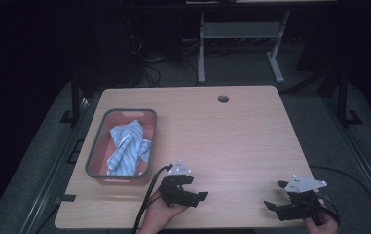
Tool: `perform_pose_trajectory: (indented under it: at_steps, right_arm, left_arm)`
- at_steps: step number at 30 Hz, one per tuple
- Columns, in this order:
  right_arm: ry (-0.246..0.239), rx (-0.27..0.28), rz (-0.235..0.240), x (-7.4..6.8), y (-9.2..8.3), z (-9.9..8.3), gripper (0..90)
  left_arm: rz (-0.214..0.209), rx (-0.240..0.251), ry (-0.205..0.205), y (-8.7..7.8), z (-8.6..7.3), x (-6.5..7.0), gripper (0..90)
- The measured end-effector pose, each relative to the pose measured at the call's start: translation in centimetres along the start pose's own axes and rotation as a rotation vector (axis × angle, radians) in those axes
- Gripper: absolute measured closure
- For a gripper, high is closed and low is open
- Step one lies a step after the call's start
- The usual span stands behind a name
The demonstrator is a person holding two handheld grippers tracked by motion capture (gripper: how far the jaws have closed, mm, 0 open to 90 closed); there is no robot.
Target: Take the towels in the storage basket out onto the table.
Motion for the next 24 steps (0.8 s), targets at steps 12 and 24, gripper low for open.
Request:
perform_pose_trajectory:
  at_steps: [12, 24]
  right_arm:
    - [0.006, 0.01, 0.001, -0.2, -0.1, 0.2, 13.8]
    - [0.002, 0.007, -0.003, -0.5, 0.0, 0.4, 13.8]
  left_arm:
    - [-0.018, 0.009, -0.01, 0.1, 0.9, 0.1, 22.9]
    - [-0.043, 0.021, 0.041, -0.3, 5.1, 0.5, 22.9]
Point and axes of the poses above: each handheld gripper's, and its own axes: y roughly forward along the jaws, z roughly out of its top, x roughly to its right, the point moved 9 cm from there along y, roughly forward along the jaws, and after that the axes turned 14 degrees about x, right-handed, at the moved point
